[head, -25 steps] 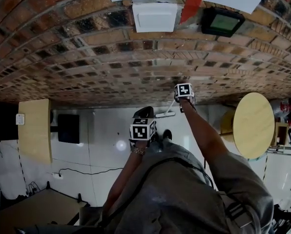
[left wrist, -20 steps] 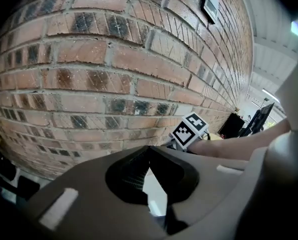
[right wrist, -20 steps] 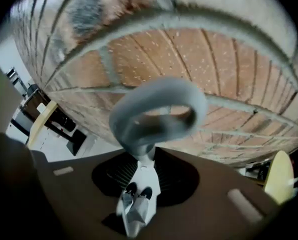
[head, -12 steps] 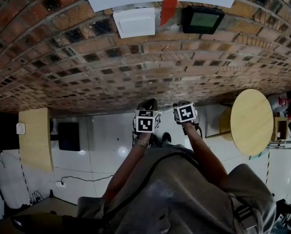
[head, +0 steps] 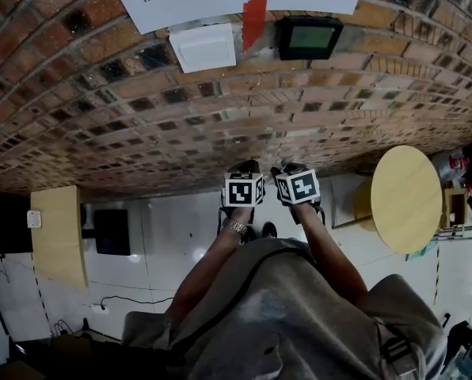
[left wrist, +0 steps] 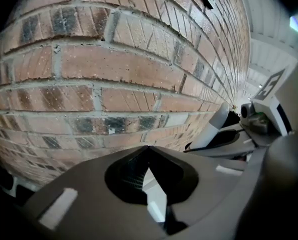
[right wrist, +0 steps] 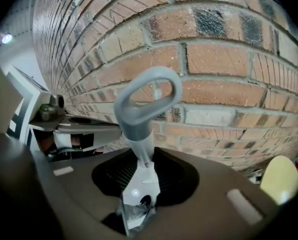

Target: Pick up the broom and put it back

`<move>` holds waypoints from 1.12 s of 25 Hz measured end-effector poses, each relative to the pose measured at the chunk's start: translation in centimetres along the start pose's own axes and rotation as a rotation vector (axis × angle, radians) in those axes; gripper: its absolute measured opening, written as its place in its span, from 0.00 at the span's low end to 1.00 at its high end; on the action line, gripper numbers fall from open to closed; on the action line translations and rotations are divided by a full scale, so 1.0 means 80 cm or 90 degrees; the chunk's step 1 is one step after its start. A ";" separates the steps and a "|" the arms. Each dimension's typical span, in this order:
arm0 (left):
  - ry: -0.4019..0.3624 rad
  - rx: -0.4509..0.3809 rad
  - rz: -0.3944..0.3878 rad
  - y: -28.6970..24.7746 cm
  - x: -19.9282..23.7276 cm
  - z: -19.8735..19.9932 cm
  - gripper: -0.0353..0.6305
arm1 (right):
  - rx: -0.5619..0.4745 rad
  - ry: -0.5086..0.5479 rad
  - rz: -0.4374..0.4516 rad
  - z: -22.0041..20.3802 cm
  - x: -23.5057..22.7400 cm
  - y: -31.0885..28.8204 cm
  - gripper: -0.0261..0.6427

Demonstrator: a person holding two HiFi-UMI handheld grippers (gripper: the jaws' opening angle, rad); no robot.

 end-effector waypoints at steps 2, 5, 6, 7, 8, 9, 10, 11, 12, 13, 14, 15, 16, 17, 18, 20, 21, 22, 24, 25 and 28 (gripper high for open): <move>0.017 -0.013 -0.002 -0.001 0.001 0.003 0.01 | 0.003 -0.002 0.011 -0.001 0.004 -0.002 0.19; 0.019 -0.019 -0.004 -0.001 0.002 0.006 0.01 | 0.009 -0.001 0.023 -0.003 0.008 -0.006 0.19; 0.016 -0.019 -0.004 -0.001 0.003 0.007 0.01 | 0.011 0.001 0.026 -0.003 0.010 -0.007 0.19; 0.015 -0.019 -0.005 0.000 0.004 0.008 0.01 | 0.013 0.004 0.028 -0.003 0.011 -0.009 0.19; 0.014 -0.020 -0.006 0.000 0.005 0.008 0.01 | 0.015 0.007 0.029 -0.003 0.012 -0.010 0.19; 0.013 -0.022 -0.006 0.001 0.006 0.009 0.01 | 0.018 0.011 0.029 -0.005 0.013 -0.012 0.19; 0.013 -0.024 -0.005 0.002 0.008 0.010 0.01 | 0.024 0.014 0.028 -0.008 0.012 -0.014 0.19; 0.014 -0.027 -0.003 0.004 0.010 0.010 0.01 | 0.031 0.017 0.026 -0.014 0.010 -0.016 0.19; 0.015 -0.030 0.000 0.006 0.012 0.010 0.01 | 0.042 0.019 0.024 -0.022 0.007 -0.019 0.19; 0.016 -0.031 0.004 0.009 0.015 0.010 0.01 | 0.054 0.020 0.020 -0.032 0.003 -0.023 0.19; 0.017 -0.032 0.009 0.012 0.019 0.009 0.01 | 0.068 0.021 0.017 -0.043 -0.001 -0.027 0.19; 0.018 -0.033 0.014 0.015 0.022 0.008 0.01 | 0.083 0.022 0.013 -0.055 -0.006 -0.033 0.19; 0.019 -0.034 0.020 0.018 0.026 0.007 0.01 | 0.097 0.023 0.009 -0.067 -0.011 -0.041 0.19; 0.021 -0.035 0.026 0.022 0.029 0.005 0.01 | 0.111 0.024 0.005 -0.079 -0.016 -0.049 0.19; 0.023 -0.036 0.032 0.025 0.032 0.002 0.01 | 0.125 0.024 0.000 -0.091 -0.022 -0.060 0.19; 0.032 -0.038 0.044 0.033 0.038 -0.008 0.01 | 0.157 0.018 -0.009 -0.115 -0.035 -0.085 0.19; 0.039 -0.035 0.051 0.038 0.041 -0.015 0.01 | 0.177 0.011 -0.013 -0.129 -0.042 -0.098 0.19; 0.046 -0.031 0.059 0.043 0.044 -0.023 0.01 | 0.199 0.003 -0.017 -0.141 -0.049 -0.110 0.19; 0.059 -0.018 0.076 0.052 0.049 -0.040 0.01 | 0.228 -0.011 -0.026 -0.158 -0.064 -0.134 0.19; 0.064 -0.011 0.085 0.057 0.051 -0.048 0.01 | 0.228 -0.016 -0.025 -0.161 -0.070 -0.145 0.19; 0.071 0.010 0.110 0.071 0.053 -0.074 0.01 | 0.178 0.004 -0.028 -0.144 -0.086 -0.174 0.19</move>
Point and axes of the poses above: the fingertips, and each gripper's own axes: y backward along the fingers, x to its left, z out of its top, the point moved 4 cm from there along y, backward along the fingers, and after that the axes turned 11 degrees about -x, right-handed, at the moved point
